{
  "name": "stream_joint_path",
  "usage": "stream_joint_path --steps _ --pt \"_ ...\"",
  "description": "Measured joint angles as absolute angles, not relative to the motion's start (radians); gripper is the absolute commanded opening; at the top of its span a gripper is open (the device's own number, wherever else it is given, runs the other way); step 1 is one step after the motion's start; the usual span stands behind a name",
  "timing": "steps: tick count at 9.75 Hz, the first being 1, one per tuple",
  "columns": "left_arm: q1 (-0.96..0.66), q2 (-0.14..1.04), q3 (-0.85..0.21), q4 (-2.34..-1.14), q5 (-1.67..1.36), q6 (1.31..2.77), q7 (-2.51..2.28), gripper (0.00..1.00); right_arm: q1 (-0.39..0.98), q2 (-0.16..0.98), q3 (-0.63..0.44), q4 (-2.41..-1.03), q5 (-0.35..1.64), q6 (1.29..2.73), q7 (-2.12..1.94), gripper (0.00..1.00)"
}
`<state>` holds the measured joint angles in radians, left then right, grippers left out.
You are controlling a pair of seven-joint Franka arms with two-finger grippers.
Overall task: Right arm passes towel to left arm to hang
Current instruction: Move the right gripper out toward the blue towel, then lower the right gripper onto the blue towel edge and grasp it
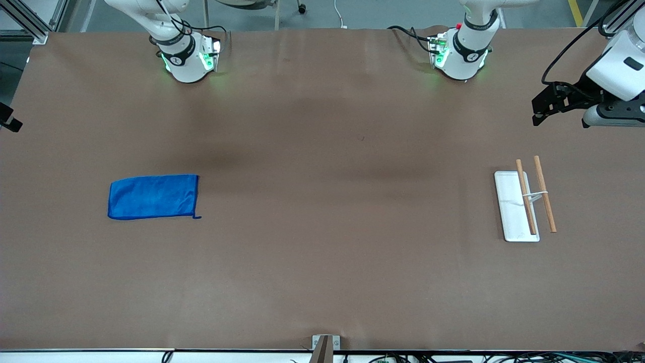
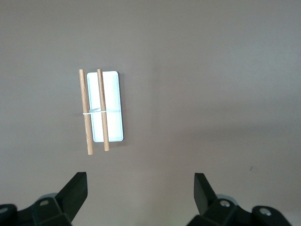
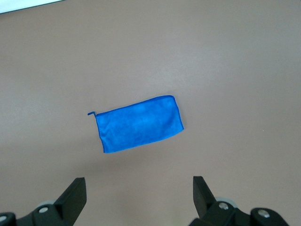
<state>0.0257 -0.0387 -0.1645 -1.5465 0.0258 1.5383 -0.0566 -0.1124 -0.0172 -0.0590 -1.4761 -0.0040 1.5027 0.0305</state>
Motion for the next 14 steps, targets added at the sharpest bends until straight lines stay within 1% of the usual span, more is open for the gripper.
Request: stream_joint_path --steps 6,8,9,12,14 --pt "0.027 -0.038 -0.164 -1.546 0.026 1.538 -0.057 1.00 -0.113 -0.016 -0.062 -1.477 -0.004 1.487 0.030 1.00" --pt "0.028 -0.038 -0.164 -1.546 0.026 1.538 -0.056 1.00 -0.110 -0.009 -0.062 -1.510 0.000 1.491 -0.011 1.00" --pt "0.029 -0.038 -0.163 -1.546 0.026 1.538 -0.055 1.00 -0.104 -0.002 -0.060 -1.580 0.001 1.549 -0.030 1.00" --pt "0.029 -0.038 -0.163 -1.545 0.026 1.538 -0.055 1.00 -0.096 0.050 -0.060 -1.880 0.001 1.856 -0.091 1.00" --pt "0.030 -0.038 -0.163 -1.545 0.026 1.528 -0.054 1.00 -0.097 0.093 -0.063 -2.029 0.001 2.052 -0.156 1.00"
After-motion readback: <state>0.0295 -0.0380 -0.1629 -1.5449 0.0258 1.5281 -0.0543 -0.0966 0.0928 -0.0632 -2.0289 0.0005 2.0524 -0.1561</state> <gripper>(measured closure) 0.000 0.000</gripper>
